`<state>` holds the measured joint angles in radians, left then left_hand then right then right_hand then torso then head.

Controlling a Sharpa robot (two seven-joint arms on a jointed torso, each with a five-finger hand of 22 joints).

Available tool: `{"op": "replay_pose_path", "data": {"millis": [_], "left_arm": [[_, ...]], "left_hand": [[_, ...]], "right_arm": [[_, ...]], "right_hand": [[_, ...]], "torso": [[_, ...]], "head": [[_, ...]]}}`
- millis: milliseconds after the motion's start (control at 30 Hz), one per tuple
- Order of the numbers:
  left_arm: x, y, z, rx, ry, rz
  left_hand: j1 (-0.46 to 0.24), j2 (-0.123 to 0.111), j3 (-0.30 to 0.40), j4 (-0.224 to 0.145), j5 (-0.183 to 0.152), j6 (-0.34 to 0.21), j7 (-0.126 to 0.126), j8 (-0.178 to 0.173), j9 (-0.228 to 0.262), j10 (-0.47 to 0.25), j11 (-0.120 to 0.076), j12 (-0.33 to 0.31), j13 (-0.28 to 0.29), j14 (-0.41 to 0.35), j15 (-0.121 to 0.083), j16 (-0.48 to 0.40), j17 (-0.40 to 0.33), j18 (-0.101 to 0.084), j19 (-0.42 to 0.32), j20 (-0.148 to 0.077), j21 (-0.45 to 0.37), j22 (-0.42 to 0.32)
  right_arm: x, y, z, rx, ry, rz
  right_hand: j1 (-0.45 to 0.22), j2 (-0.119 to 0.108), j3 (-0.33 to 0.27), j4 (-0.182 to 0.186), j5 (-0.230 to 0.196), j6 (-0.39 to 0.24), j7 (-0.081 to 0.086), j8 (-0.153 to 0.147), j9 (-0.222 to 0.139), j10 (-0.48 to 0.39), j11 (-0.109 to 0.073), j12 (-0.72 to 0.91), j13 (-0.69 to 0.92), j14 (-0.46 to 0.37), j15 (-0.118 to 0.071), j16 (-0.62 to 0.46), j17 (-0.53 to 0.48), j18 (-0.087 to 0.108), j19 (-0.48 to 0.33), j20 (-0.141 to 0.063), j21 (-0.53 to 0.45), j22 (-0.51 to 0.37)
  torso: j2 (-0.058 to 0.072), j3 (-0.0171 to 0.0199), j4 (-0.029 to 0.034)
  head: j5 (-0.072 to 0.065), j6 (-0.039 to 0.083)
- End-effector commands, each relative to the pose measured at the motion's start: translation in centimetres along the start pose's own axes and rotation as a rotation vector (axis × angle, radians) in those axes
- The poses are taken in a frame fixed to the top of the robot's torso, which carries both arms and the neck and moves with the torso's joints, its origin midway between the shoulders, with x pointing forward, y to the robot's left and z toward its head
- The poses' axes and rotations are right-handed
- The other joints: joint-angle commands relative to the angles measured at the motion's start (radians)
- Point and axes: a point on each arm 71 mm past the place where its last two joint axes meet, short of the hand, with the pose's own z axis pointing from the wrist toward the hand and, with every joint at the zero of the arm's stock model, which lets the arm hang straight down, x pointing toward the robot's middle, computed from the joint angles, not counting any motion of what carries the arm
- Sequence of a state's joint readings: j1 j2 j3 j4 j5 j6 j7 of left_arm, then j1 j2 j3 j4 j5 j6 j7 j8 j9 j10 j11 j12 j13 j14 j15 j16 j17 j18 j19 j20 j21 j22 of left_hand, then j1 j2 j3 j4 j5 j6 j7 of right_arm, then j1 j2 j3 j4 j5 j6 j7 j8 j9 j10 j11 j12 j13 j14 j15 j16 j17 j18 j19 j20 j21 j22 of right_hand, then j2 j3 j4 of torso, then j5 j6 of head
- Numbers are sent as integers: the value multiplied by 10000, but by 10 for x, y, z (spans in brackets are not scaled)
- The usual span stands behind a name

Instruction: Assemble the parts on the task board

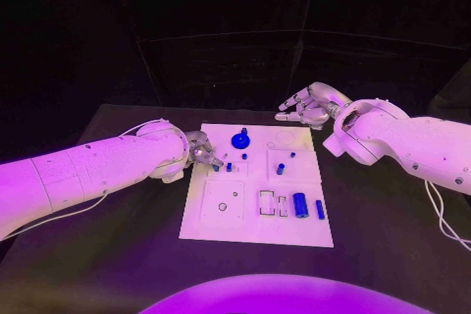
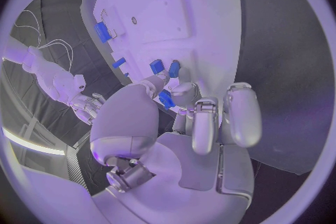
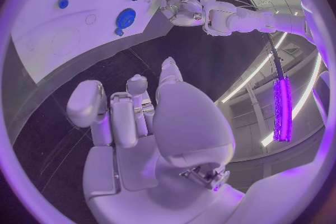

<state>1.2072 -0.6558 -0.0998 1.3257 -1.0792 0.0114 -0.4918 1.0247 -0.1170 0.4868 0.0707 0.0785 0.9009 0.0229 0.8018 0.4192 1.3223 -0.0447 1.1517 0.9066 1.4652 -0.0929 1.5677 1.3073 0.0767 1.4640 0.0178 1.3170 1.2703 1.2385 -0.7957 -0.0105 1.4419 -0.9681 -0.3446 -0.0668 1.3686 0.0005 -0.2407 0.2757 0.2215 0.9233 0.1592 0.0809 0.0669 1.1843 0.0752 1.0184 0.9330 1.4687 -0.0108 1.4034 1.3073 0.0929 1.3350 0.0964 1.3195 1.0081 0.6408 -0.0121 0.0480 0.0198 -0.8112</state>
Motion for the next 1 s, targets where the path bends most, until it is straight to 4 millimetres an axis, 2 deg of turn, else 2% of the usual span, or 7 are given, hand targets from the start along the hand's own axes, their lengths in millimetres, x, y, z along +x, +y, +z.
{"op": "replay_pose_path", "data": {"millis": [33, 133, 367, 567, 833, 900, 1000], "left_arm": [[-1, 2, 1, -159, 1, 30], [-1, 3, 1, -220, 5, 33], [-1, 3, 1, -234, 49, -10], [-1, 2, 1, -158, -5, -206], [-5, 4, -1, 27, -352, -750], [-7, 6, -2, 159, -490, -1096], [-9, 6, -3, 397, -689, -1600]], "left_hand": [[-147, -7, -134, 37, -31, 36, -2, 52, 20, 40, -17, 53, 11, 1056, -96, 31, 2635, -61, -4, -91, 24, 12], [-245, -31, -362, 154, -41, 29, 2, 80, 49, 42, -13, 62, 24, 1056, -93, 31, 2635, -65, -1, -88, 26, 25], [-437, -151, -1417, 492, -69, 14, 15, 149, 133, 55, 0, 102, 87, 1056, -83, 31, 2635, -76, 18, -85, 57, 99], [-385, -80, -1968, 660, -64, -5, 5, 152, 158, 49, -6, 104, 101, 1056, -90, 31, 2635, -73, 17, -91, 46, 110], [-273, 54, -2258, 763, -40, -78, 20, 111, 157, -16, 4, 28, 1, 1056, -90, 31, 2635, -44, -29, -94, -71, -6], [-201, 77, -2392, 791, -31, -191, 59, 38, 133, -106, 30, -73, -136, 1056, -76, 31, 2635, -27, -60, -86, -147, -82], [-95, 51, -2703, 870, -19, -712, 269, -359, -50, -712, 199, -826, -1161, 1045, 43, 9, 2592, 20, -171, -12, -396, -333]], "right_arm": [[-1, 2, 0, -122, -14, -27], [-1, 2, 0, -119, -16, -27], [-1, 2, 0, -116, -22, -27], [-1, 2, 0, -114, -29, -28], [-1, 2, 0, -112, -36, -30], [-1, 2, 0, -109, -39, -30], [-1, 1, 0, -107, -45, -31]], "right_hand": [[7, 66, -27, -23, 46, -61, 11, 57, 14, -77, -29, -21, -22, 453, 30, -32, 31, 109, -64, 11, -38, -17], [-12, 71, -37, -10, 45, -64, 13, 56, 14, -77, -28, -18, -20, 453, 31, -32, 32, 109, -64, 11, -40, -18], [-37, 76, -49, 8, 44, -67, 14, 56, 13, -79, -27, -20, -25, 452, 31, -36, 28, 110, -65, 11, -43, -22], [-37, 76, -49, 8, 44, -67, 14, 56, 13, -79, -27, -20, -25, 452, 31, -36, 28, 110, -65, 11, -43, -22], [-37, 76, -49, 8, 44, -67, 14, 56, 13, -79, -27, -20, -25, 452, 31, -36, 28, 110, -65, 11, -43, -22], [-37, 76, -49, 8, 44, -67, 14, 56, 13, -79, -27, -20, -25, 452, 31, -36, 28, 110, -65, 11, -43, -22], [-37, 76, -49, 8, 44, -67, 14, 56, 13, -79, -27, -20, -25, 452, 31, -36, 28, 110, -65, 11, -43, -22]], "torso": [[-3, -1, -5], [-2, -1, -7], [-3, -4, 4], [-7, -8, 2], [-6, -10, 8], [-9, -8, 11], [-4, -8, 12]], "head": [[-1, -14], [-4, -17], [-30, -28], [-51, -17], [-51, -13], [-49, -12], [-53, -5]]}}
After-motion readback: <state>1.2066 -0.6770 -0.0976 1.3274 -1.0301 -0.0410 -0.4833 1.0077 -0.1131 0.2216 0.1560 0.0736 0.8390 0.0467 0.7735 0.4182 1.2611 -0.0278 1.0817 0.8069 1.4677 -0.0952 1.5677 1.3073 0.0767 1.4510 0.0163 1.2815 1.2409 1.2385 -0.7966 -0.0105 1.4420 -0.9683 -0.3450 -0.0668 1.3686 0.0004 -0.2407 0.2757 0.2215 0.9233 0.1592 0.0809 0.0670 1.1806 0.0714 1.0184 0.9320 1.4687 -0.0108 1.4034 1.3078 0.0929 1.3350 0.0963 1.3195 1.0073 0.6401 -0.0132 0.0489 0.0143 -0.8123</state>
